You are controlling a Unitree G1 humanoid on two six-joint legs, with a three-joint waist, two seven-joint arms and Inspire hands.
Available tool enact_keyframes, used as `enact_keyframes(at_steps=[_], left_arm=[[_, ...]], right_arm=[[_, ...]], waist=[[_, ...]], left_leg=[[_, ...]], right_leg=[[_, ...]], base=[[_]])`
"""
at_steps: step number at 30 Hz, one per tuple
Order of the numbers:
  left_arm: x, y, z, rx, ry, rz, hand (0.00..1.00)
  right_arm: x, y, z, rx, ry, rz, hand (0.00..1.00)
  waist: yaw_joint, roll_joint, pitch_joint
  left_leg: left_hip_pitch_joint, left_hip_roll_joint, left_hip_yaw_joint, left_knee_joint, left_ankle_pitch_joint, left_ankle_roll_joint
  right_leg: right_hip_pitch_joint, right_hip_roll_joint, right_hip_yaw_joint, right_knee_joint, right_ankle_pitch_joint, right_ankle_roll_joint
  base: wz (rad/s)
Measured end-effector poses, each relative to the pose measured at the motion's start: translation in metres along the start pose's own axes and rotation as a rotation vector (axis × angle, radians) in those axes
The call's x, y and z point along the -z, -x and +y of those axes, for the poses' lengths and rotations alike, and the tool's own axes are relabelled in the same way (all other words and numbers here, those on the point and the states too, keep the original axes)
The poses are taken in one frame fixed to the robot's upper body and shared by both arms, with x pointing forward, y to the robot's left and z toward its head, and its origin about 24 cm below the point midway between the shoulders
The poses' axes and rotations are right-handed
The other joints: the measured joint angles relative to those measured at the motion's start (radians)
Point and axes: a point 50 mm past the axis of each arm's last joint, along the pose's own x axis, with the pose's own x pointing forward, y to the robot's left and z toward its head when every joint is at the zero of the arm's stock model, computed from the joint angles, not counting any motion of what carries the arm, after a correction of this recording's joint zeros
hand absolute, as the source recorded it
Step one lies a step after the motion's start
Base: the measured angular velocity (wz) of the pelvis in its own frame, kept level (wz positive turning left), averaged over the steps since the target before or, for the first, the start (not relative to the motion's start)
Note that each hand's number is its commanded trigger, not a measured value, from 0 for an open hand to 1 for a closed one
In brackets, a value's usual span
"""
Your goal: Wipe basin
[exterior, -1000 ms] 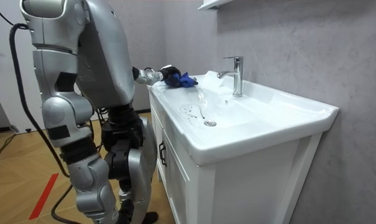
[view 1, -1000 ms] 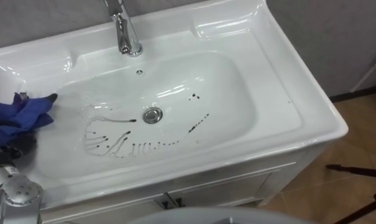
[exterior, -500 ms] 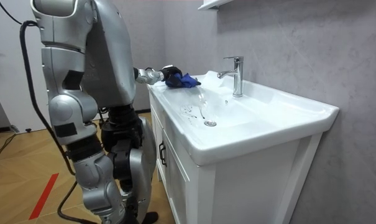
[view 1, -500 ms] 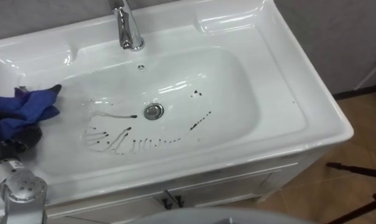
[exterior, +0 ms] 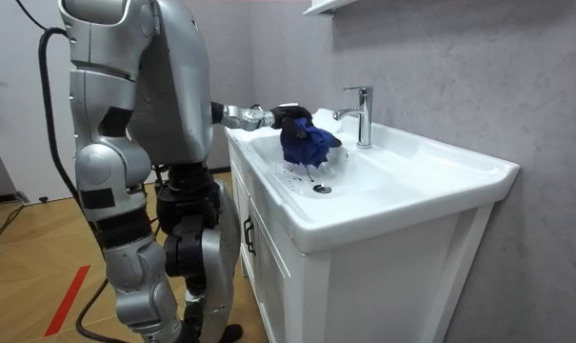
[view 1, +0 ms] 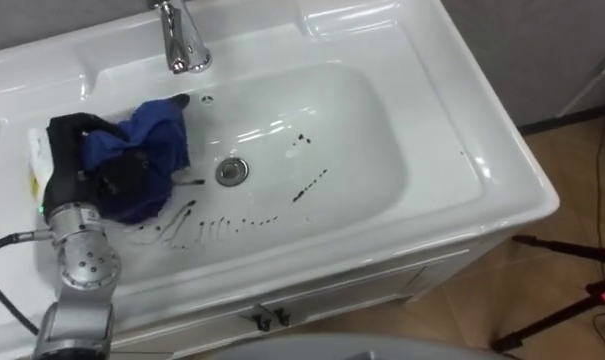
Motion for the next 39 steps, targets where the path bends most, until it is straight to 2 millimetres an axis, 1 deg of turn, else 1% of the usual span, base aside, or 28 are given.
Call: enact_keyframes(at_steps=[1,2,7,10,11,12,14,18,19,22,25,28,31,34,37,39], left_arm=[[-0.002,0.000,-0.001,0.009,-0.014,-0.014,1.00],[-0.004,-0.002,-0.003,0.018,-0.017,-0.023,1.00],[-0.009,-0.003,-0.007,0.031,-0.025,-0.049,1.00],[-0.010,-0.003,-0.008,0.039,-0.075,-0.068,1.00],[-0.010,-0.003,-0.008,0.041,-0.094,-0.075,1.00],[-0.011,-0.003,-0.008,0.042,-0.108,-0.080,1.00],[-0.011,-0.003,-0.009,0.048,-0.171,-0.100,1.00],[-0.012,-0.002,-0.010,0.057,-0.266,-0.131,1.00],[-0.012,-0.002,-0.010,0.058,-0.274,-0.133,1.00],[-0.012,-0.002,-0.011,0.059,-0.281,-0.136,1.00],[-0.013,-0.001,-0.013,0.070,-0.327,-0.149,1.00],[-0.012,-0.002,-0.011,0.073,-0.409,-0.157,1.00],[-0.010,-0.003,-0.011,0.073,-0.476,-0.154,1.00],[-0.001,-0.002,-0.011,0.085,-0.513,-0.117,1.00],[0.009,-0.001,-0.011,0.112,-0.536,-0.055,1.00],[0.011,-0.001,-0.010,0.124,-0.548,-0.041,1.00]], right_arm=[[0.001,0.000,0.000,0.000,0.002,0.002,0.00],[0.001,0.000,0.000,0.001,0.005,0.005,0.00],[0.004,0.000,0.001,-0.001,0.023,0.024,0.00],[0.004,-0.001,0.003,-0.003,0.051,0.032,0.00],[0.004,-0.001,0.003,-0.002,0.061,0.034,0.00],[0.004,-0.001,0.003,-0.002,0.065,0.036,0.00],[0.005,-0.002,0.006,-0.005,0.068,0.049,0.00],[0.005,-0.003,0.010,0.003,0.064,0.061,0.00],[0.006,-0.004,0.010,0.003,0.063,0.064,0.00],[0.004,-0.005,0.012,0.005,0.059,0.069,0.00],[0.004,-0.005,0.011,0.024,0.055,0.073,0.00],[0.005,-0.004,0.011,0.026,0.054,0.078,0.00],[0.006,-0.004,0.011,0.025,0.051,0.081,0.00],[0.004,-0.004,0.010,0.026,0.052,0.074,0.00],[0.003,-0.004,0.008,0.031,0.053,0.074,0.00],[0.003,-0.004,0.007,0.032,0.053,0.073,0.00]], waist=[[-0.003,-0.003,0.0016],[-0.005,0.000,-0.0003],[-0.005,-0.002,0.0001],[-0.003,-0.003,0.0003],[-0.003,-0.007,0.0024],[-0.004,-0.005,0.0010],[-0.003,-0.008,0.0017],[0.002,-0.011,-0.0001],[0.002,-0.013,0.0010],[0.000,-0.013,-0.0001],[0.002,-0.007,-0.0004],[-0.003,0.000,-0.0014],[-0.003,0.005,-0.0042],[-0.001,0.013,-0.0073],[-0.002,0.022,-0.0066],[0.005,0.025,-0.0068]], left_leg=[[0.000,0.001,0.002,0.000,0.000,0.000],[0.000,0.001,0.003,-0.001,0.000,0.000],[0.004,0.000,0.007,-0.004,0.000,0.000],[0.003,0.001,0.007,-0.004,0.000,0.000],[0.003,0.001,0.007,-0.004,0.000,0.000],[0.003,0.001,0.007,-0.004,0.000,0.000],[0.004,0.002,0.007,-0.002,0.000,0.000],[0.004,0.008,0.013,0.005,0.000,0.000],[0.003,0.010,0.013,0.008,0.000,0.000],[0.002,0.015,0.015,0.019,0.000,0.000],[0.002,0.017,0.020,0.022,0.000,0.000],[0.002,0.017,0.020,0.025,0.000,0.000],[-0.002,0.017,0.018,0.030,0.000,0.000],[-0.003,0.018,0.018,0.033,0.000,0.000],[-0.013,0.019,0.018,0.043,0.000,0.000],[-0.023,0.021,0.018,0.057,0.000,0.000]], right_leg=[[-0.003,0.000,0.004,0.001,0.000,0.000],[-0.003,0.000,0.003,0.001,0.001,0.000],[-0.003,-0.001,0.007,0.001,0.001,-0.001],[-0.003,-0.001,0.005,0.001,0.002,-0.001],[-0.003,-0.001,0.003,0.001,0.002,-0.002],[-0.003,-0.001,0.004,0.001,0.002,-0.002],[-0.003,0.000,0.006,0.003,0.003,-0.002],[-0.007,0.005,0.020,0.010,0.007,-0.006],[-0.007,0.006,0.021,0.011,0.007,-0.006],[-0.008,0.010,0.030,0.017,0.008,-0.008],[-0.011,0.013,0.046,0.012,0.008,-0.010],[-0.009,0.014,0.046,0.006,0.010,-0.011],[-0.008,0.015,0.045,0.006,0.010,-0.011],[-0.009,0.015,0.046,0.004,0.010,-0.012],[-0.011,0.016,0.045,0.002,0.010,-0.012],[-0.016,0.017,0.046,0.004,0.010,-0.013]], base=[[-0.10],[-0.09],[-0.01],[0.00],[0.03],[0.00],[-0.02],[-0.05],[-0.05],[-0.04],[-0.05],[-0.01],[0.00],[0.00],[0.01],[-0.04]])
